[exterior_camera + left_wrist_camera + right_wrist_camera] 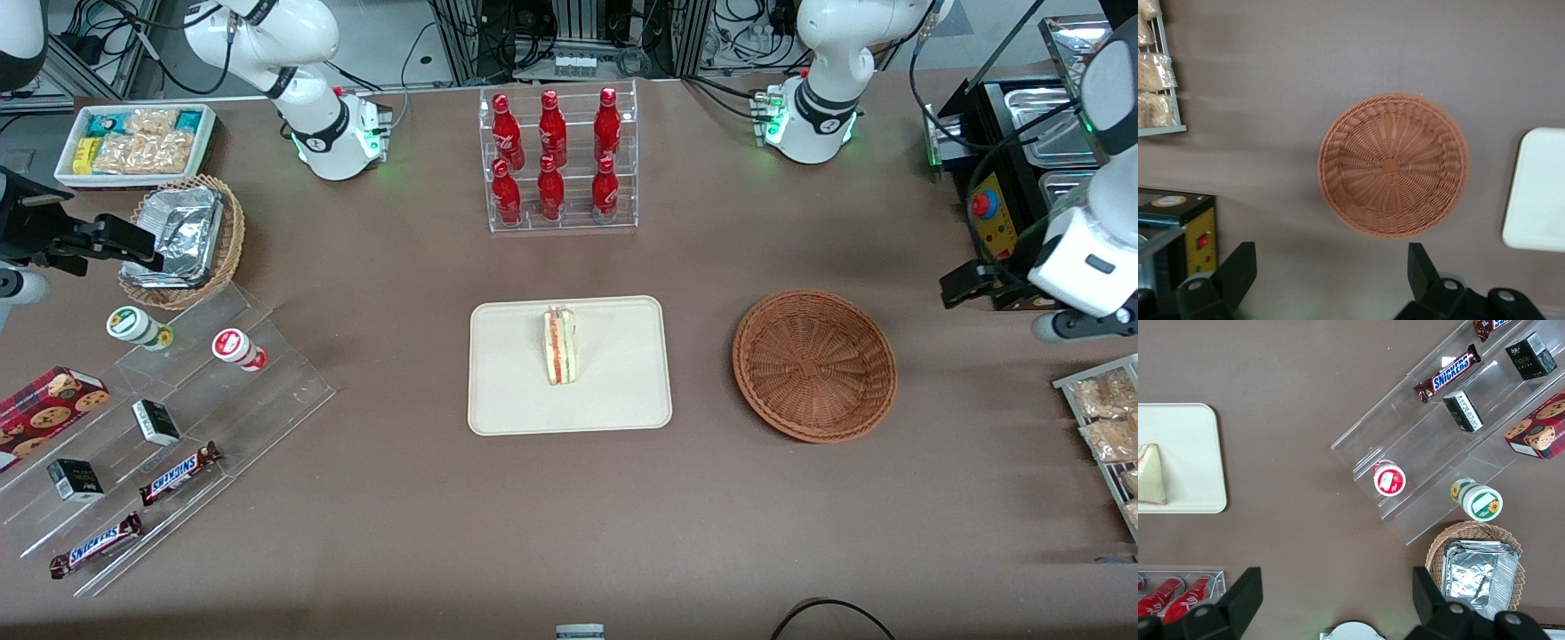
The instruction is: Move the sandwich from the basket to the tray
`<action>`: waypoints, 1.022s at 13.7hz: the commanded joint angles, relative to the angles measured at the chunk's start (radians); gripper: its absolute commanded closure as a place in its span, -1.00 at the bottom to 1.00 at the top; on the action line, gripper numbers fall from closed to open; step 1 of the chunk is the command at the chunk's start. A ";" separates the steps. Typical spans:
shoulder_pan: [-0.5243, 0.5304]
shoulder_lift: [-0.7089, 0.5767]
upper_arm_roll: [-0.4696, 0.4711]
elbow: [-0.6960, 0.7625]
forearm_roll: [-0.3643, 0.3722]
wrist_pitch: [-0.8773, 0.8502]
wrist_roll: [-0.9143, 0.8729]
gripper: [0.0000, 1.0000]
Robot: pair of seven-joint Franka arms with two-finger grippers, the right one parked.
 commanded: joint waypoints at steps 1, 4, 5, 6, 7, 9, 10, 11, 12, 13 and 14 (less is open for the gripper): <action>0.028 -0.048 -0.008 -0.039 -0.014 -0.010 0.074 -1.00; 0.003 -0.022 -0.008 0.007 -0.011 -0.013 0.077 -1.00; -0.012 -0.010 -0.006 0.021 -0.008 -0.015 0.077 -1.00; -0.027 -0.015 0.006 0.018 -0.003 -0.016 0.077 -1.00; -0.068 -0.028 0.058 0.013 -0.014 -0.020 0.083 -1.00; -0.156 -0.080 0.175 -0.022 -0.024 -0.020 0.129 -1.00; -0.161 -0.099 0.179 -0.036 -0.024 -0.013 0.136 -1.00; -0.165 -0.105 0.184 -0.037 -0.024 -0.016 0.137 -1.00; -0.176 -0.123 0.189 -0.048 -0.024 -0.020 0.137 -1.00; -0.182 -0.155 0.201 -0.088 -0.024 -0.006 0.137 -1.00; -0.197 -0.188 0.224 -0.123 -0.029 0.003 0.137 -1.00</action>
